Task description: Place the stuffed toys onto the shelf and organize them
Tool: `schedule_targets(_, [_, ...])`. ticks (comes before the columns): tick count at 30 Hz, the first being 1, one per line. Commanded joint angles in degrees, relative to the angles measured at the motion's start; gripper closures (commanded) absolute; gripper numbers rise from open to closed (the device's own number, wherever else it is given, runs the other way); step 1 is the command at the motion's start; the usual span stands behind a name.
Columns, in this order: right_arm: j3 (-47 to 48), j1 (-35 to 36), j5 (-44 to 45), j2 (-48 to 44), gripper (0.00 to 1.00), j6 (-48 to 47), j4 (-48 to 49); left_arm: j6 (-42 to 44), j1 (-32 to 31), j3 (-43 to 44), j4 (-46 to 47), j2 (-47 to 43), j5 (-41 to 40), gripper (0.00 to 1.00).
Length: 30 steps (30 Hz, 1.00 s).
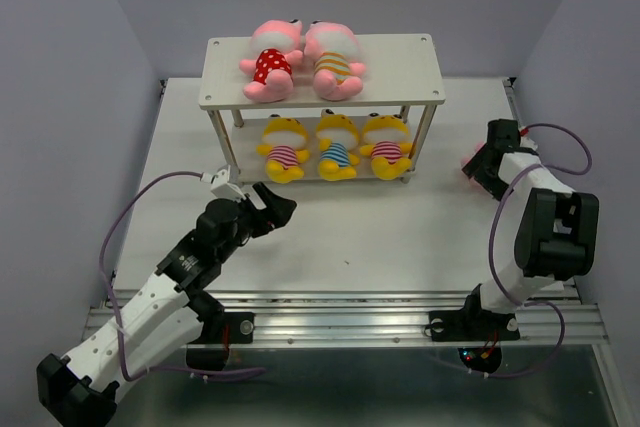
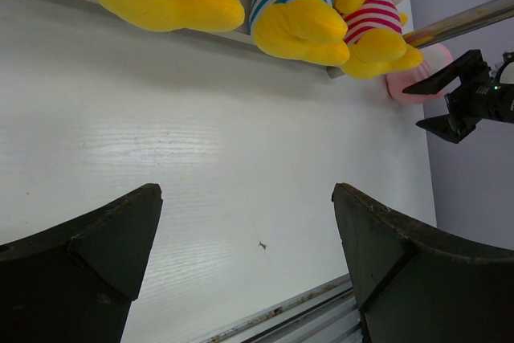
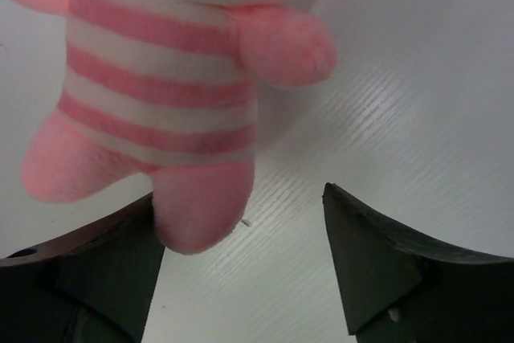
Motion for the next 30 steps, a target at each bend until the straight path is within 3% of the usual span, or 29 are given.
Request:
schedule_targets(1, [-0.48,-0.87,2.33,0.78,0.23,0.83,5.19,1.38,-0.23,0.99,2.52,-0.07,-0.61,0.01])
schedule_targets(2, [-0.57,-0.87,2.42,0.61,0.29,0.66,5.98,1.46,-0.23,0.99,2.44,-0.07,-0.7,0.01])
schedule_targets(3, [-0.66,-0.87,3.12,0.26,0.45,0.57,6.08,1.37,-0.31,0.99,2.53,-0.07,-0.61,0.01])
schedule_targets(5, [-0.75,-0.87,4.26,-1.31,0.59,0.04,6.43,1.37,-0.23,0.9,2.35,-0.24,-0.53,0.01])
schedule_targets(12, [0.66,-0.87,-0.45,-7.28,0.83,-7.93,6.52,1.46,-0.23,0.73,2.35,-1.38,-0.44,0.01])
schedule_targets(20, [11.09,-0.87,-16.0,-19.49,0.83,-20.94,6.87,1.64,-0.23,0.64,2.09,-2.35,0.0,0.01])
schedule_targets(26, [21.3,-0.87,-27.7,-23.73,0.83,-27.2,6.78,1.64,-0.23,0.46,2.61,-2.97,1.06,0.01])
schedule_targets(29, [27.54,-0.87,-39.91,-23.21,0.83,-28.79,5.55,1.2,-0.23,0.2,3.23,-3.23,1.93,0.01])
schedule_targets(30, [29.9,-0.87,-48.38,-22.17,0.83,-29.4,4.94,1.02,-0.23,0.11,3.58,-3.49,2.28,0.01])
